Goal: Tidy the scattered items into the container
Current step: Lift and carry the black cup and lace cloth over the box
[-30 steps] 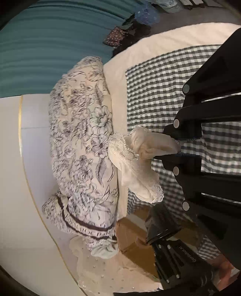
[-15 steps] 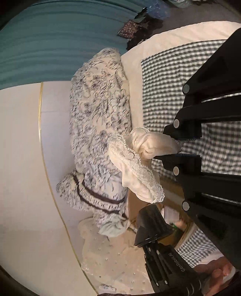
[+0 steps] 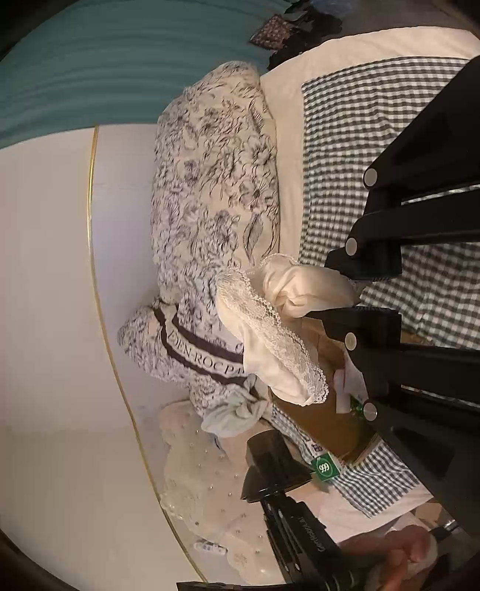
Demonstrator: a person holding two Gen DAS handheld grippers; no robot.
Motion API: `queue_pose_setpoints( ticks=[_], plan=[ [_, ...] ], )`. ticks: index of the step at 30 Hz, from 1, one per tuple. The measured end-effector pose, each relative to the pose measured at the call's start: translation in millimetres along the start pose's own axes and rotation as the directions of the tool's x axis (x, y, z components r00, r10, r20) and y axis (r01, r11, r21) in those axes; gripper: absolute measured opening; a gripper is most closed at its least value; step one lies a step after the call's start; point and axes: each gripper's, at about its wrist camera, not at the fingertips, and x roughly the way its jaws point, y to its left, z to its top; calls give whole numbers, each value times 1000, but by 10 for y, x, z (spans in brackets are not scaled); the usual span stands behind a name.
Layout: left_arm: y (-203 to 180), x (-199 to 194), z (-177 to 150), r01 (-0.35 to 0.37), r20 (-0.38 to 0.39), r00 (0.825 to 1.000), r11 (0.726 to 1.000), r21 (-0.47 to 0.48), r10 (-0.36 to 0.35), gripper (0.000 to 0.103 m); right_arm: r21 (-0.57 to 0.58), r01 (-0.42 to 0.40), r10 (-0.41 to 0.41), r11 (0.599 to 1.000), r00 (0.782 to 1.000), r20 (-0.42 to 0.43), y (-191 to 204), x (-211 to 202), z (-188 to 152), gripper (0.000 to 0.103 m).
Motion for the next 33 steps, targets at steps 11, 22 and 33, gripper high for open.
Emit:
queue_pose_setpoints(
  ticks=[11, 22, 33],
  plan=[
    [413, 183, 26, -40, -19, 999, 998, -38, 39, 11, -36, -79, 78, 996, 997, -11, 413, 255, 89, 9],
    [577, 612, -166, -60, -99, 994, 997, -56, 54, 11, -53, -114, 110, 992, 992, -69, 695, 694, 85, 9],
    [720, 1115, -438, -79, -213, 975, 995, -63, 64, 11, -66, -133, 122, 989, 980, -159, 873, 1230, -102, 9]
  ],
)
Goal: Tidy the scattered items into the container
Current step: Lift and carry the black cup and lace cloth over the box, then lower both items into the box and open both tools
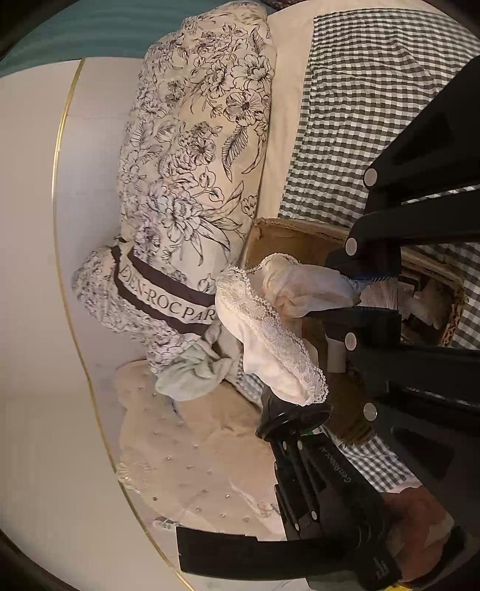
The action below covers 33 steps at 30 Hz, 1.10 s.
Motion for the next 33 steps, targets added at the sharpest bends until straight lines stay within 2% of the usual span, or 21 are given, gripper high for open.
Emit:
queue_pose_setpoints(
  ticks=[13, 21, 23, 26, 27, 29, 31, 33],
  plan=[
    [73, 584, -204, -28, -141, 990, 1000, 12, 30, 12, -1, 5, -5, 1000, 996, -92, -4, 520, -86, 9],
    [97, 740, -294, -34, -186, 982, 999, 14, 36, 22, -10, 1, -2, 1000, 989, -145, 44, 766, -164, 11],
    [104, 768, -314, -36, -196, 980, 999, 14, 38, 33, -17, -3, 0, 1000, 986, -167, 69, 833, -192, 11],
    [121, 781, -319, -39, -199, 979, 999, 10, 40, 37, -36, -5, -2, 999, 980, -201, 108, 926, -242, 11],
    [125, 775, -317, -40, -198, 979, 999, 8, 40, 38, -39, -5, -4, 999, 977, -213, 115, 959, -261, 14],
    [126, 756, -309, -40, -191, 981, 999, 6, 40, 48, -39, -5, -5, 999, 973, -231, 117, 1002, -295, 20],
    [130, 733, -298, -41, -183, 982, 999, 3, 41, 49, -37, -1, -7, 999, 974, -227, 112, 995, -312, 33],
    [139, 705, -288, -41, -177, 983, 999, -4, 40, 49, -40, 8, -16, 999, 978, -209, 117, 952, -303, 56]
  ],
)
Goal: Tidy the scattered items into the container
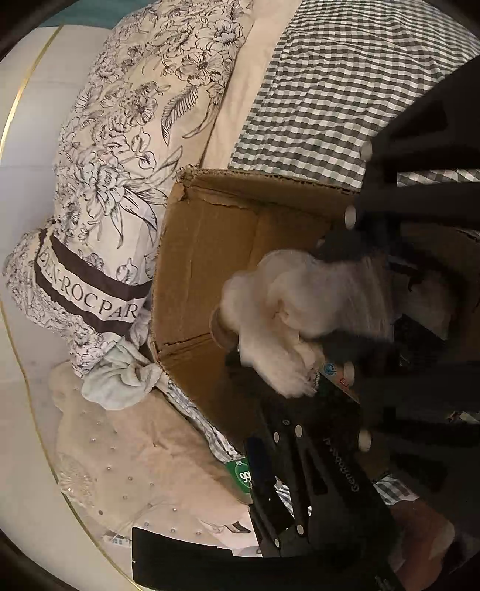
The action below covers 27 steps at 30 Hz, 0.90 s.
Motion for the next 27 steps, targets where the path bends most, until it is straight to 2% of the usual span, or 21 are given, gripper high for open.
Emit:
queue_pose_setpoints(
  ticks=[2, 10, 15, 19, 23, 27],
  plan=[
    [4, -36, 10, 3, 6, 1000, 1000, -7, -3, 49, -4, 13, -12, 1000, 1000, 19, 4, -51, 12, 62],
    [8, -231, 55, 15, 50, 999, 1000, -27, -13, 51, 16, 14, -15, 1000, 997, 79, 2, -299, 25, 66],
    [-23, -451, 74, 11, 111, 994, 1000, -29, -8, 63, -1, 33, -33, 999, 990, 134, 36, -529, -9, 76],
    [-88, -601, 92, 23, 140, 990, 1000, -15, -21, 77, -5, 48, -47, 999, 984, 173, 29, -714, -29, 82],
    [-179, -751, 96, 19, 176, 984, 1000, 2, -19, 90, 11, 73, -74, 997, 975, 210, -22, -886, -50, 95],
    [-246, -885, 102, 33, 203, 979, 999, 3, -33, 97, 36, 102, -108, 994, 965, 238, -124, -1065, -109, 100]
  ],
)
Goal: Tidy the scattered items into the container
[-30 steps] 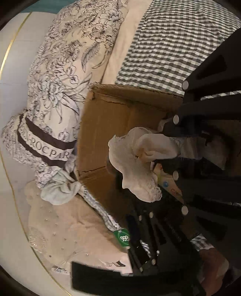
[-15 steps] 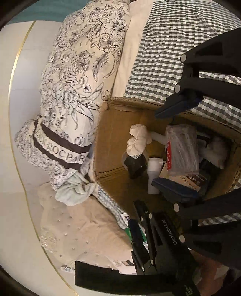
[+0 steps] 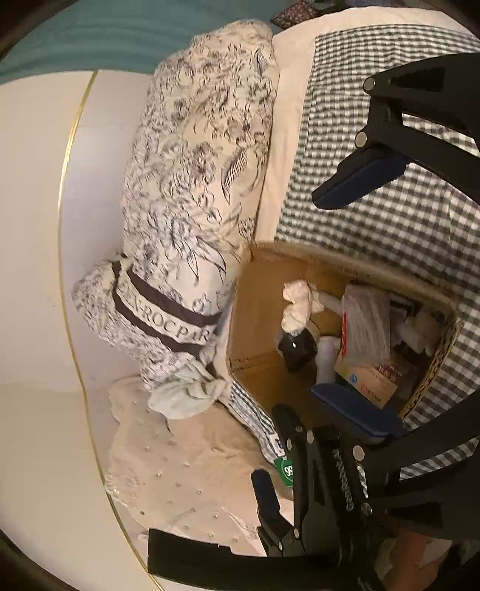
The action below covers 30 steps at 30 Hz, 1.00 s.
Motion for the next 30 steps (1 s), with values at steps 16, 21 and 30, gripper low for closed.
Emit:
queue_pose_setpoints(
  ticks=[16, 21, 30],
  plan=[
    [-546, -532, -9, 79, 111, 990, 993, 84, -88, 103, 90, 101, -109, 991, 989, 97, -589, -787, -103, 103],
    [-732, -718, -17, 95, 143, 984, 990, 105, -109, 103, 98, 157, -168, 983, 979, 113, -724, -1010, -128, 103],
    [-1022, -969, -67, 130, 172, 973, 983, 130, -151, 103, 141, 238, -256, 961, 959, 124, -1044, -1381, -212, 103]
  ],
)
